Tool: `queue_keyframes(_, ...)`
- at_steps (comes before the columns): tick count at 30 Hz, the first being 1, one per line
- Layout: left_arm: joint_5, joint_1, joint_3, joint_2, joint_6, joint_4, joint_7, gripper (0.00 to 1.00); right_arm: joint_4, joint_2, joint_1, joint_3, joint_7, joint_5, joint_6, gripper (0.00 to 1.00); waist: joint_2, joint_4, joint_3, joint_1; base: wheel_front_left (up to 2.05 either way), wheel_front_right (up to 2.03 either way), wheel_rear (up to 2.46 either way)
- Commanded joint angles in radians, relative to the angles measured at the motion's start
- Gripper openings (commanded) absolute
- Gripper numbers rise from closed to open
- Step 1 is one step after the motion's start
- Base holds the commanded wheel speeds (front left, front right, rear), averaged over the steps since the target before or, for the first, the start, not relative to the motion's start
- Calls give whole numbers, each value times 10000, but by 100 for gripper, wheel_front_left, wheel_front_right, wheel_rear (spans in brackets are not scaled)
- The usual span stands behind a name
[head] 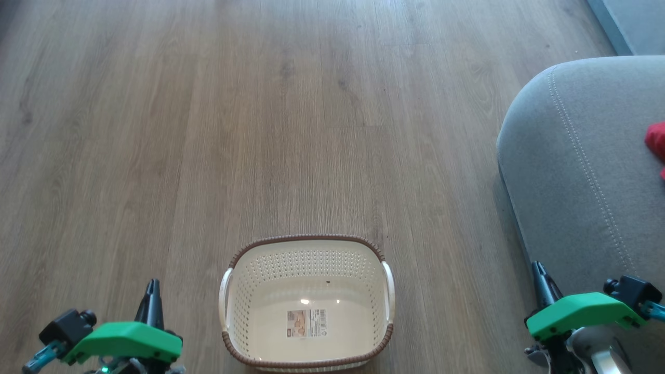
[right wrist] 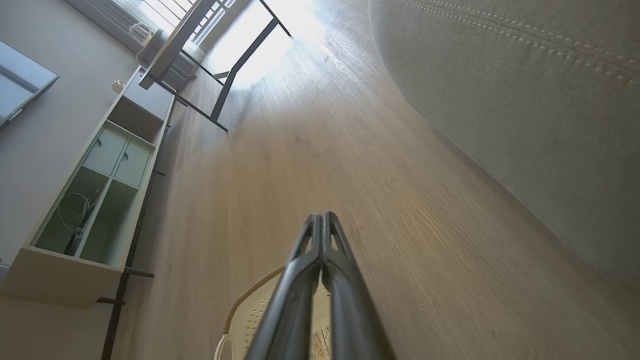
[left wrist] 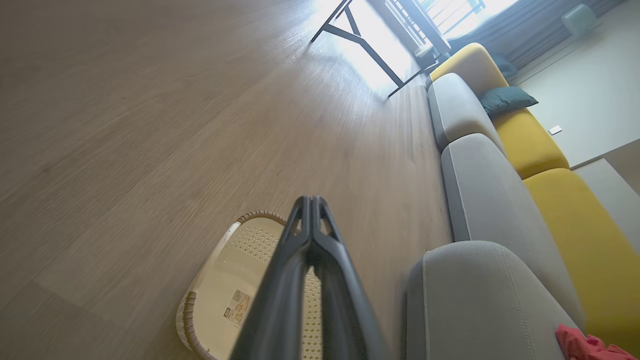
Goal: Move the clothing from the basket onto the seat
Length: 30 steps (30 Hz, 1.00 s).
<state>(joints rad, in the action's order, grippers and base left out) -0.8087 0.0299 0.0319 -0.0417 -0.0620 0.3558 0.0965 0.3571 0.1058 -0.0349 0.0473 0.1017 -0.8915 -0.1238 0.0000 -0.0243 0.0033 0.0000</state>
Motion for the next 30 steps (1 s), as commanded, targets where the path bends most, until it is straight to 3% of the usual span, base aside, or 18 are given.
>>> queue_keyframes(1,-348,-584,223,-55,-66,-399,-75,0,-384,54,-443,-57,-89,-325,-31,0,0,7,0,0,0,0,0)
queue_keyframes(30,-3472,-909,467,-68,-320,-686,-902,0,-687,-182,-559,-677,-919,-3132,-47,0,0,103,-1,0,0,0,0)
